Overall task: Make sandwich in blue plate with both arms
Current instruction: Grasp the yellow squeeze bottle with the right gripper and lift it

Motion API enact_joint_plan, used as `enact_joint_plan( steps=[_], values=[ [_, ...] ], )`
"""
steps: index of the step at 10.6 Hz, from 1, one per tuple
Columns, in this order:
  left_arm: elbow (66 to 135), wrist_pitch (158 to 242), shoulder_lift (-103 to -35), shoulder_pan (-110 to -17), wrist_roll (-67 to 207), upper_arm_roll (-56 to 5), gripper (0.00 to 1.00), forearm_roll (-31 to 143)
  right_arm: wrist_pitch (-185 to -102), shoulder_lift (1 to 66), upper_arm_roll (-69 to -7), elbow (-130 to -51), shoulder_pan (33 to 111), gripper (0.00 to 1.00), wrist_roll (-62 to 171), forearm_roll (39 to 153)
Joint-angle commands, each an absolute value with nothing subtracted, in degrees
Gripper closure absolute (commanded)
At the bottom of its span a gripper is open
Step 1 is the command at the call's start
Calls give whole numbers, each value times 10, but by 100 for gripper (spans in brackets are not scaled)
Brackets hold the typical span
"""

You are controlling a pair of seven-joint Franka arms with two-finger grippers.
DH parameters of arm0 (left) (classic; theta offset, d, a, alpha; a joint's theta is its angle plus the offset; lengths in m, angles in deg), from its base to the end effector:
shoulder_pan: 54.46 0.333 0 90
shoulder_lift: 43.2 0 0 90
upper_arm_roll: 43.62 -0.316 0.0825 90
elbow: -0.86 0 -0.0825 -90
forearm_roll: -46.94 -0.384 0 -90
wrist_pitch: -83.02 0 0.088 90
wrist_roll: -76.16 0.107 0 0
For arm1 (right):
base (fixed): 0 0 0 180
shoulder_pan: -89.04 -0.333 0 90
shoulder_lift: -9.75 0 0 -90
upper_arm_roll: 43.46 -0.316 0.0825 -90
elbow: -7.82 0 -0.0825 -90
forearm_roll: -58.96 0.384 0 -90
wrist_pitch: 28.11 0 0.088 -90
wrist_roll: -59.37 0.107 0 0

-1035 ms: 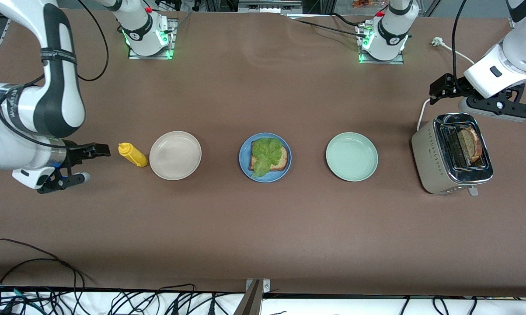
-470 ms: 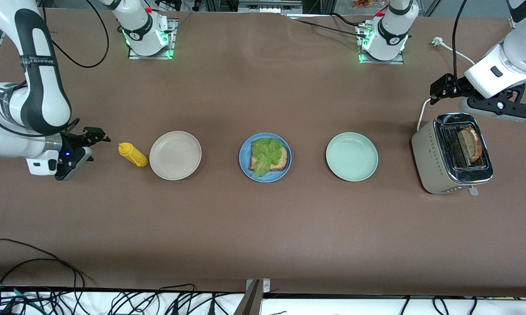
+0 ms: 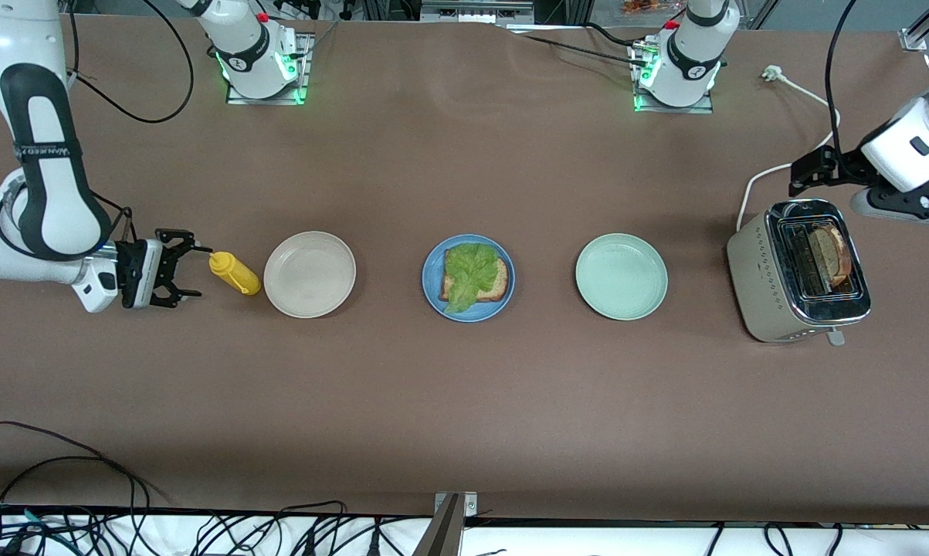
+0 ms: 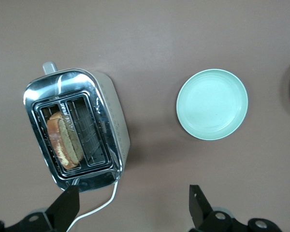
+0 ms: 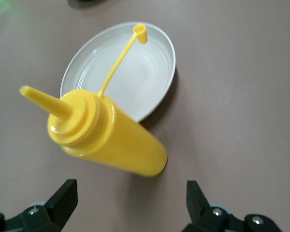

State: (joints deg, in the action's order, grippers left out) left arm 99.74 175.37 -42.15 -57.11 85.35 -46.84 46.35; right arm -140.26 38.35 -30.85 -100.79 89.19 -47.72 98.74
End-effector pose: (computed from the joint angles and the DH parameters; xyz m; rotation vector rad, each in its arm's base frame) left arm 0.5457 0.0067 0.5649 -3.1279 0.2373 0.1509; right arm 0.5864 -0.0853 0.2236 -2.0768 -1.4908 -0.2750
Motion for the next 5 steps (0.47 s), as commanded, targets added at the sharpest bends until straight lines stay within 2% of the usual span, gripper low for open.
enact_joint_plan(
  steps=[1,5],
  values=[
    [996,1787,-448,-575,883,-502,0,468,-1395,409,-319,-1009,905,0,-643,1103],
    [997,1815,-473,-574,913,-531,0,471,-1330,435,-319,-1011,911,0,-696,1156]
  ],
)
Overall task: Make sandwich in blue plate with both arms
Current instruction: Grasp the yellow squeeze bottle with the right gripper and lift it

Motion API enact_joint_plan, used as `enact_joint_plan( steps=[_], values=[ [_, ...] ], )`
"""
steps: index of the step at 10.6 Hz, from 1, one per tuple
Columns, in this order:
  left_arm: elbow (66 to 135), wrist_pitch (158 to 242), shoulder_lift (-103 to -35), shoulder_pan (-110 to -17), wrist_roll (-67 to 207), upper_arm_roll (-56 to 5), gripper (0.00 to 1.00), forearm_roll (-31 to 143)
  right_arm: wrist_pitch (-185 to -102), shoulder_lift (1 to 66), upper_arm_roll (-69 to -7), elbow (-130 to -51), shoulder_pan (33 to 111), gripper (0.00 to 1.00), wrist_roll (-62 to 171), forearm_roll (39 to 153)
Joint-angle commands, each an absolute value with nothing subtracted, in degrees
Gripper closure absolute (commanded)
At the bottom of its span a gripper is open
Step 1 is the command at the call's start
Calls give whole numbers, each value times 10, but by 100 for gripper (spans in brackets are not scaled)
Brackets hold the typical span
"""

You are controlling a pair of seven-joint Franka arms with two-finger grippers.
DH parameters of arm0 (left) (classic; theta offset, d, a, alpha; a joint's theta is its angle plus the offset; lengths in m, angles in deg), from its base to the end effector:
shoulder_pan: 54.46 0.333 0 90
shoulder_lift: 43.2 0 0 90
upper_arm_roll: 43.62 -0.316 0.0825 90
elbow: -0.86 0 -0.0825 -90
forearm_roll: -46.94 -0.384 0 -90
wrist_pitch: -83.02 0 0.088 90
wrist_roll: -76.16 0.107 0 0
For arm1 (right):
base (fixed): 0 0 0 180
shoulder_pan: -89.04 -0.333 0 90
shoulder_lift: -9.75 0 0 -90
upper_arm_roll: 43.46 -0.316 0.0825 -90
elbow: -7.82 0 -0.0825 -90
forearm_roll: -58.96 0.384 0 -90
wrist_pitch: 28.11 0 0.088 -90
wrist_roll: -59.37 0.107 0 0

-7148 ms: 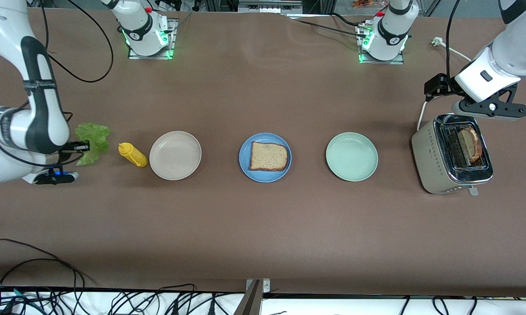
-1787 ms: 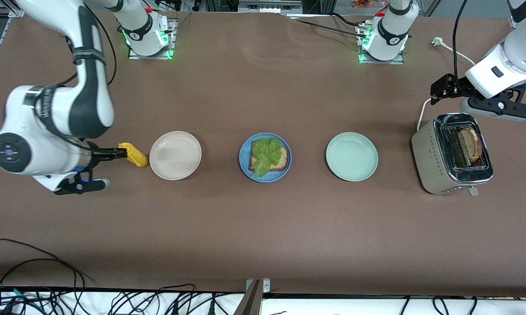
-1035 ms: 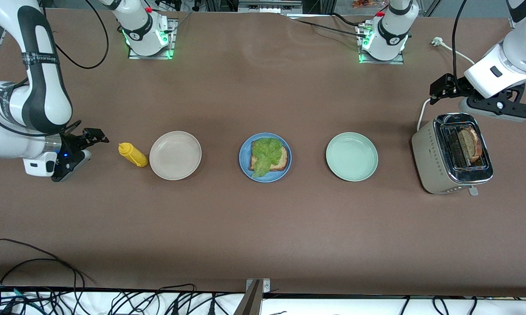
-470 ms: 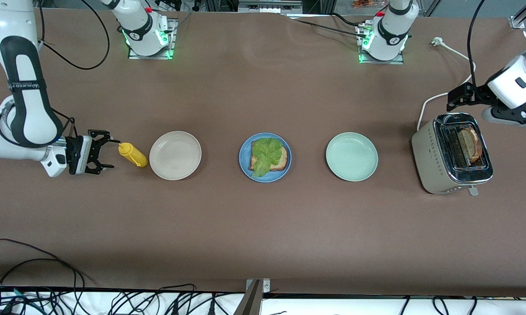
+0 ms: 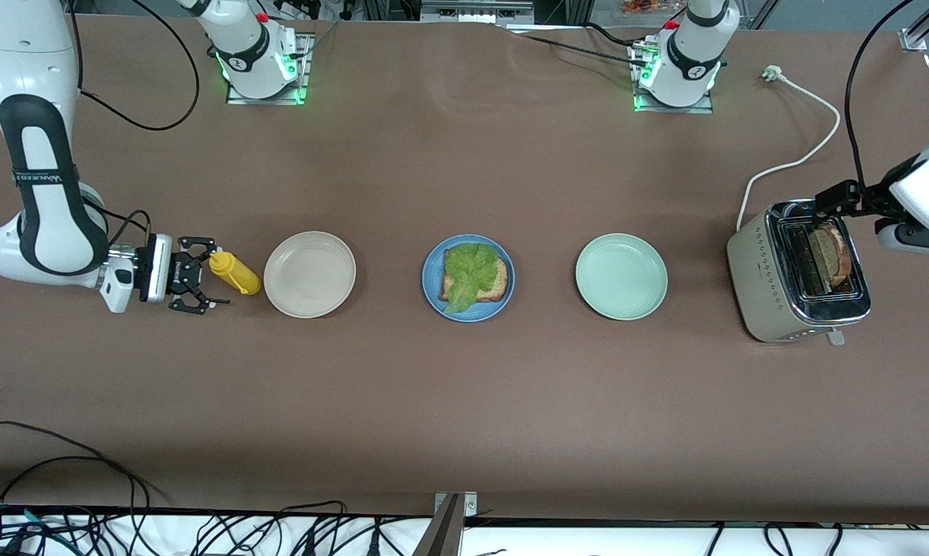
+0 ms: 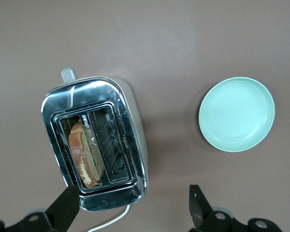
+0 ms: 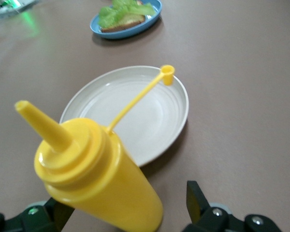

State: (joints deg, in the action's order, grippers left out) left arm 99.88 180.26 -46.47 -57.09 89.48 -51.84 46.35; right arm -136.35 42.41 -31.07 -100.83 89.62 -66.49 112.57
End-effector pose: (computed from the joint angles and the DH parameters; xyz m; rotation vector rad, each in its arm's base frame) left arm 0.5686 0.0549 0.5287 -3.1275 0.2138 0.1402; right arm 0.5822 -0.0699 0.1878 -1.8240 -1.5488 -0.5555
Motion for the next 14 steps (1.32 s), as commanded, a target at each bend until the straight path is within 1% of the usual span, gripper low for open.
enact_joint_plan(
  steps=[1,2,3,4,5,7,8,10,14],
  values=[
    [997,1815,-474,-574,912,-531,0,470,-1323,437,-319,-1011,911,8,-697,1160],
    [997,1814,-474,-574,911,-531,0,470,-1323,437,-319,-1010,911,33,-696,1160],
    [997,1813,-474,-574,910,-531,0,469,-1323,437,-319,-1010,911,56,-693,1160],
    [997,1810,-473,-575,910,-530,0,469,-1323,437,-319,-1008,911,71,-690,1160],
    [997,1808,-472,-575,909,-529,0,469,-1323,438,-319,-1005,910,76,-684,1160],
    [997,1808,-472,-575,908,-528,0,469,-1322,438,-319,-989,909,83,-653,1157],
    [997,1807,-471,-574,908,-527,0,468,-1314,438,-319,-969,908,83,-630,1147],
    [997,1806,-471,-574,906,-522,0,468,-1285,437,-319,-925,906,84,-548,1084],
    [997,1802,-467,-575,904,-512,0,468,-1189,435,-320,-791,883,86,-374,951]
  ],
)
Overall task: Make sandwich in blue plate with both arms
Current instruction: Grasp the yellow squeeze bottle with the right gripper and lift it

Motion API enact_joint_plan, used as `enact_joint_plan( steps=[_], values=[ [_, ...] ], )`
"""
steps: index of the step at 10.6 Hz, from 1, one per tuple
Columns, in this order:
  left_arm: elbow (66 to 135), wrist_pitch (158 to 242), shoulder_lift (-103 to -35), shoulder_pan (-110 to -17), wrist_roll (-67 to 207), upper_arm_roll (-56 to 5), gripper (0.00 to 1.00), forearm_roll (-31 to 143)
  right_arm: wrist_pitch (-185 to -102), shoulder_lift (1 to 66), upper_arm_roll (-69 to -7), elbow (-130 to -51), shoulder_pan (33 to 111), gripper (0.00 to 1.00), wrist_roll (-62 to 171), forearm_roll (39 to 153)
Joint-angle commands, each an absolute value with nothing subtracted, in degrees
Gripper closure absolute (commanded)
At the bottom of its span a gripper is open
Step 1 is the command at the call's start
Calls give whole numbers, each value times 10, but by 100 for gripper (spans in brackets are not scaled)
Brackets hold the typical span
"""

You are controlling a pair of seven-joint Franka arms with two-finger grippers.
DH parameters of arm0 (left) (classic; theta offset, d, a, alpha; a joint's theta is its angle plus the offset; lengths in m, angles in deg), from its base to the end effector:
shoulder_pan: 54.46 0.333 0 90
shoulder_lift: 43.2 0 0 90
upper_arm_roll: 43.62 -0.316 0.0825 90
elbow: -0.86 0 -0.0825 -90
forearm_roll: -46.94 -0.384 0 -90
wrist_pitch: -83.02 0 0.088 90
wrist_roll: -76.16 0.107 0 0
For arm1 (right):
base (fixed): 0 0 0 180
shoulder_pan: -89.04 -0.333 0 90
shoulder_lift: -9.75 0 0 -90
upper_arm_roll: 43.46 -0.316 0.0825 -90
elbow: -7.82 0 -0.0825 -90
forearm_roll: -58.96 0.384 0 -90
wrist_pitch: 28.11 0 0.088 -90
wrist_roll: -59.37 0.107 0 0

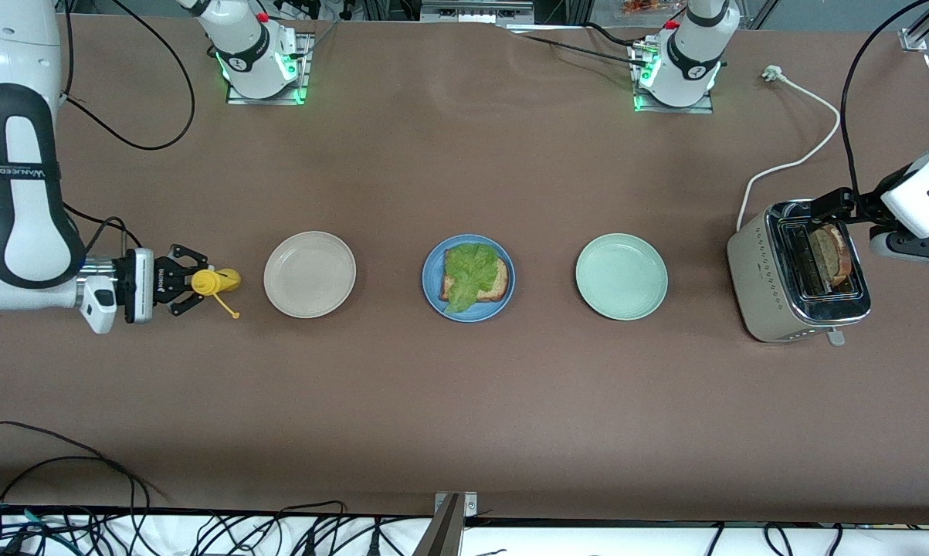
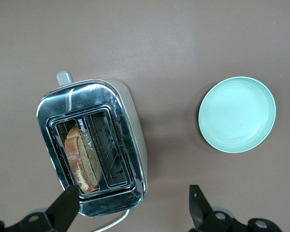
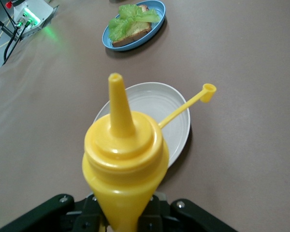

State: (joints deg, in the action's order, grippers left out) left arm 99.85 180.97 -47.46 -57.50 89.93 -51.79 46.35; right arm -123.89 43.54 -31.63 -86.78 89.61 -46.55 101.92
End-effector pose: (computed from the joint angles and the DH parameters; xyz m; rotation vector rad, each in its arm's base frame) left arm 0.5738 0.0503 0.5201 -3.1237 0.2388 0.1472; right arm 0.6301 -0.0568 0.2580 -1.8658 -1.4775 -0.2932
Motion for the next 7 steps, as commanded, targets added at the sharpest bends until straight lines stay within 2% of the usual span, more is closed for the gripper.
enact_joint_plan(
  steps=[1,7],
  values=[
    [997,1802,-467,-574,904,-511,0,468,-1178,434,-321,-761,865,87,-337,918],
    [998,1794,-462,-575,904,-509,0,468,-1154,428,-320,-654,744,88,-167,791]
  ],
)
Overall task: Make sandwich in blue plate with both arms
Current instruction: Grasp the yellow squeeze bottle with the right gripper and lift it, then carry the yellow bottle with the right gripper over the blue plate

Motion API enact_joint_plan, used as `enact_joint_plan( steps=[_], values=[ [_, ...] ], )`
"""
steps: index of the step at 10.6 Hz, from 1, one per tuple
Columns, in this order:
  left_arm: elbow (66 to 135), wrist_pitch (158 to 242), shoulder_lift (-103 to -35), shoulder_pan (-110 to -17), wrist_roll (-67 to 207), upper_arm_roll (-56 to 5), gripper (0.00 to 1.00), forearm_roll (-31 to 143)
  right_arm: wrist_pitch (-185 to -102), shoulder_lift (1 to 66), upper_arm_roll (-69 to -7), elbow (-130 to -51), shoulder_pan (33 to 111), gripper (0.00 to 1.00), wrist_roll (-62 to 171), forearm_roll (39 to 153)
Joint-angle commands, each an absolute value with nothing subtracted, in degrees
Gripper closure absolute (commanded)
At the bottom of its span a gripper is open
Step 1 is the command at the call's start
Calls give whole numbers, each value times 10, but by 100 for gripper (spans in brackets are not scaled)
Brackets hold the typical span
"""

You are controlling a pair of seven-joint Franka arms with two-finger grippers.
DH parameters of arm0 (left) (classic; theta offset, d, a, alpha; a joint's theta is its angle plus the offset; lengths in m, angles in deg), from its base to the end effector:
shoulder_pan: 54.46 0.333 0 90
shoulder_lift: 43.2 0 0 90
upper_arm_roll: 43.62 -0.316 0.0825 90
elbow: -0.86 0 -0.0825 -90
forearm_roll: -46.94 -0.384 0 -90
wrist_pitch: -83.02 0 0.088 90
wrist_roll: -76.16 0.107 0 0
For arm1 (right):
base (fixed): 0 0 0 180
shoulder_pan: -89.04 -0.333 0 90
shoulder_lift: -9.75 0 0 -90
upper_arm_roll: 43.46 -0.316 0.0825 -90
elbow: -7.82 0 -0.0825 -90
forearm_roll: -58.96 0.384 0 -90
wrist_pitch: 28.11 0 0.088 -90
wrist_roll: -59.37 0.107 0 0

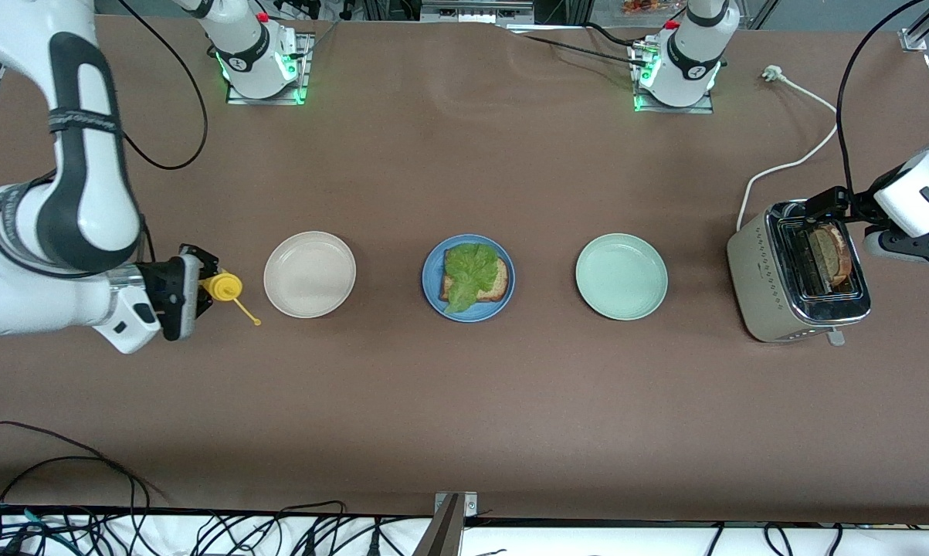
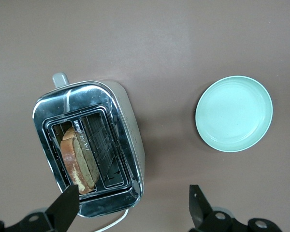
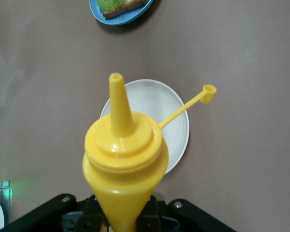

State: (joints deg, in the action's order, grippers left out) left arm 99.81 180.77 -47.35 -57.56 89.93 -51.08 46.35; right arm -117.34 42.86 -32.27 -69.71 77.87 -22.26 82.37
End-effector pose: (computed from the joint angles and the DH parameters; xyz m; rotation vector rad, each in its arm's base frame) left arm 0.5738 0.0428 0.5211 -3.1226 0.2598 0.1485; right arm 0.6740 0.0681 0.3722 -2.0805 -1.6927 0.1083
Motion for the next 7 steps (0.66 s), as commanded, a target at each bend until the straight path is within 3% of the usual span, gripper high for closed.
enact_joint_plan(
  steps=[1,7],
  values=[
    [997,1791,-461,-575,904,-509,0,468,-1154,428,-321,-637,726,88,-137,780],
    [999,1783,-454,-575,904,-501,0,468,-1169,429,-320,-592,554,88,42,614]
  ],
)
